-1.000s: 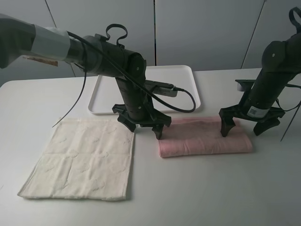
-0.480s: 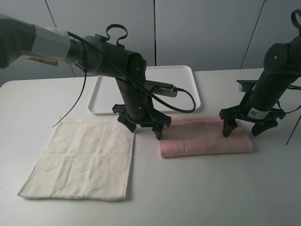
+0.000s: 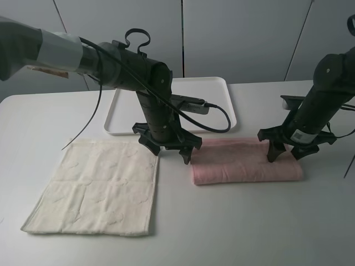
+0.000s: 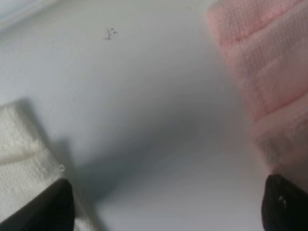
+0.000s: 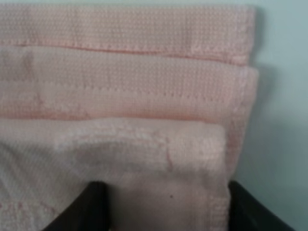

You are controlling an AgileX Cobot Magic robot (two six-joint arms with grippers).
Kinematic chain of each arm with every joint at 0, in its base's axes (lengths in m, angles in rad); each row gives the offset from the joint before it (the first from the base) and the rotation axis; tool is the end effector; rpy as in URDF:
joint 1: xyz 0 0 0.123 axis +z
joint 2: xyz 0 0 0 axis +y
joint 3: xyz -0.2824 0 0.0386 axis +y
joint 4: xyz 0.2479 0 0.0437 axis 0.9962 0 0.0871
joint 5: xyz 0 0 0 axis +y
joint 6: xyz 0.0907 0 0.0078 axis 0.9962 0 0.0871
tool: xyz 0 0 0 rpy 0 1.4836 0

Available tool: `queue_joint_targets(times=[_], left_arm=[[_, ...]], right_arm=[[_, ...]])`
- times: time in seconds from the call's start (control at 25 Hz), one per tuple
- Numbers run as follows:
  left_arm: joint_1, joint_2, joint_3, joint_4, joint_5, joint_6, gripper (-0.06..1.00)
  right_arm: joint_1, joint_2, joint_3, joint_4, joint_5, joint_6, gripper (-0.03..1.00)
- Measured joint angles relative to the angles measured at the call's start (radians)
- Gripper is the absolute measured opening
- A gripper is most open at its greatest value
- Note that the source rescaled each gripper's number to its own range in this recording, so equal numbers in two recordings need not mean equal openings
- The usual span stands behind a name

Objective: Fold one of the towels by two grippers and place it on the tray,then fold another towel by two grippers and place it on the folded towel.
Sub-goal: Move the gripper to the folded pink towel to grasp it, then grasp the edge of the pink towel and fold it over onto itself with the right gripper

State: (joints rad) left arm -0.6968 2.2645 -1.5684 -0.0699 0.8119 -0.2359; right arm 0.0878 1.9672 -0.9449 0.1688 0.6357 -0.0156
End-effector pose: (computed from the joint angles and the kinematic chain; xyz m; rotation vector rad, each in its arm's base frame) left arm 0.3361 -0.2872 0.1001 0.6260 2.9616 -0.1757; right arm 0.3097 0.0364 0.0893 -0.0510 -3.1336 -0.1570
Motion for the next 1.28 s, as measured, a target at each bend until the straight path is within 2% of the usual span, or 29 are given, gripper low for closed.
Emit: queue_joint_targets(times=[0.2,0.28,0.56,1.08,1.2,1.28], left_arm=[[0.000,0.000,0.000,-0.012,-0.007,0.002,1.00],[0.000,0.000,0.000,-0.019,-0.015,0.002,1.00],[0.000,0.002,0.000,-0.037,-0.039,0.022,1.00],[0.000,0.016,-0.009,-0.023,-0.052,0.026,1.00],[0.000,0.016,-0.011,-0.012,-0.052,0.024,1.00],[0.000,0.016,-0.011,-0.010,-0.052,0.022,1.00]], right_arm=[[0.000,0.000,0.000,0.055,-0.002,-0.029,0.30],[0.000,0.000,0.002,0.067,-0.002,-0.042,0.26],[0.000,0.000,0.002,0.075,-0.002,-0.049,0.25],[0.000,0.002,0.002,0.076,-0.006,-0.049,0.25],[0.000,0.002,0.002,0.078,-0.006,-0.062,0.24],[0.000,0.002,0.002,0.081,-0.006,-0.071,0.19]])
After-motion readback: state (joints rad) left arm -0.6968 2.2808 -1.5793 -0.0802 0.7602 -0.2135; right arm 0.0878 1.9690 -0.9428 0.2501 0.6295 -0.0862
